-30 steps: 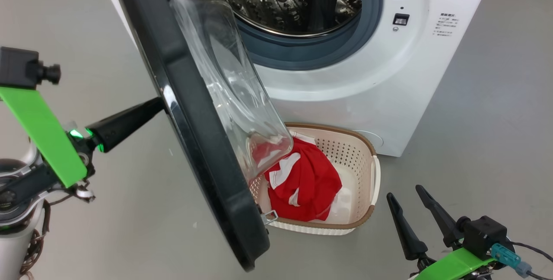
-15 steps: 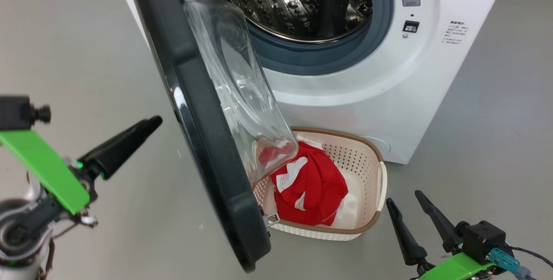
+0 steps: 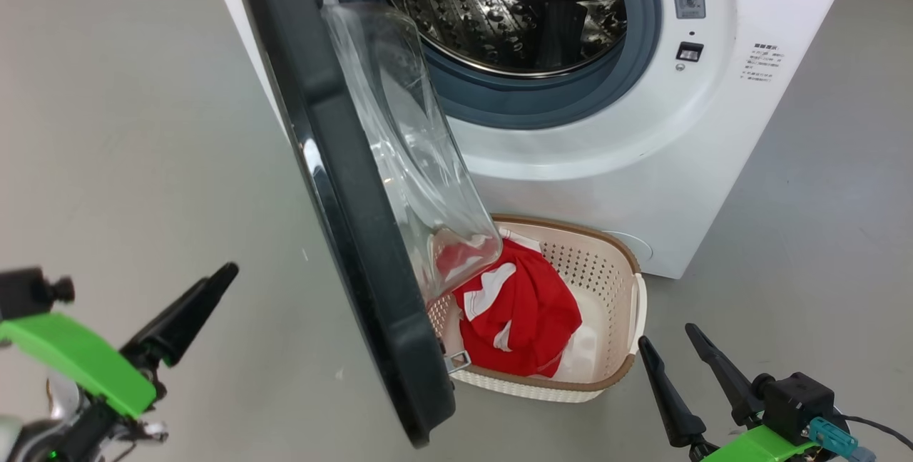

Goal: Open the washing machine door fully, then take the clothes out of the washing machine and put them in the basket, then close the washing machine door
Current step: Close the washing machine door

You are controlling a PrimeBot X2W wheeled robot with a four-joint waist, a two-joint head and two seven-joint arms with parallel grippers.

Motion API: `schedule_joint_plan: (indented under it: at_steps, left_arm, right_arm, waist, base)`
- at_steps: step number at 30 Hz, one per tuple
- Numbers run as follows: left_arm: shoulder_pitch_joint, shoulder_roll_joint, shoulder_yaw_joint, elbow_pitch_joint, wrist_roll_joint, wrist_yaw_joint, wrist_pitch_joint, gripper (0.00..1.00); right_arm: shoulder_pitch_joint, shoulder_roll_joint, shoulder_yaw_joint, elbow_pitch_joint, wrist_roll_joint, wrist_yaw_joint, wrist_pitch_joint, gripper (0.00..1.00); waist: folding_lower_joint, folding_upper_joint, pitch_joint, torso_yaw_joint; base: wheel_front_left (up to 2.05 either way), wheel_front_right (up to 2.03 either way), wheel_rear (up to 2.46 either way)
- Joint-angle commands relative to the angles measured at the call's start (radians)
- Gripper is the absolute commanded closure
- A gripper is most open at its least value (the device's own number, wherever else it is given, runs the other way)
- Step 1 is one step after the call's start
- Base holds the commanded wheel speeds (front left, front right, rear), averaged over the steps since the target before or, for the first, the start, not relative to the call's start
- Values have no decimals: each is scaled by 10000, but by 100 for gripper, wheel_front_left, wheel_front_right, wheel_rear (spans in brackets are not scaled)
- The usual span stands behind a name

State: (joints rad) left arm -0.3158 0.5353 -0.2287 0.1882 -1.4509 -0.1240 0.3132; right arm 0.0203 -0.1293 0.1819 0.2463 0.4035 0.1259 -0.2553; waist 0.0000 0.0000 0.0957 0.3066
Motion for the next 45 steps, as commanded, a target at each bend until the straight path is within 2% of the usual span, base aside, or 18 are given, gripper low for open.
schedule_joint_plan:
  at_steps: [1, 17, 33, 38, 45]
  left_arm:
    - [-74, 420, 402, -23, 78, -67, -329, 0]
    - [904, -116, -440, 1684, 227, -67, -2693, 0]
    - [1041, -381, -1899, 2898, 1197, -67, -5428, 0]
    - [1011, -556, -1973, 3275, 1871, -67, -5727, 0]
    - [1246, -1409, -347, 3351, 4571, -67, -5747, 0]
  right_arm:
    - [-58, -120, 259, -248, -75, 48, -65, 0]
    - [-245, -214, 317, -189, -94, 48, -65, 0]
    - [-274, -240, 439, -109, -32, 48, -65, 0]
    - [-272, -243, 401, -129, -38, 48, -65, 0]
    - [-295, -247, 388, -138, -57, 48, -65, 0]
  waist:
    - [0, 0, 32, 23]
    - [0, 0, 270, 51]
    - [0, 0, 198, -46]
    - [0, 0, 229, -22]
    - [0, 0, 240, 10]
  base:
    - [0, 0, 0]
    - [0, 0, 0]
    - [0, 0, 0]
    - [0, 0, 0]
    - [0, 0, 0]
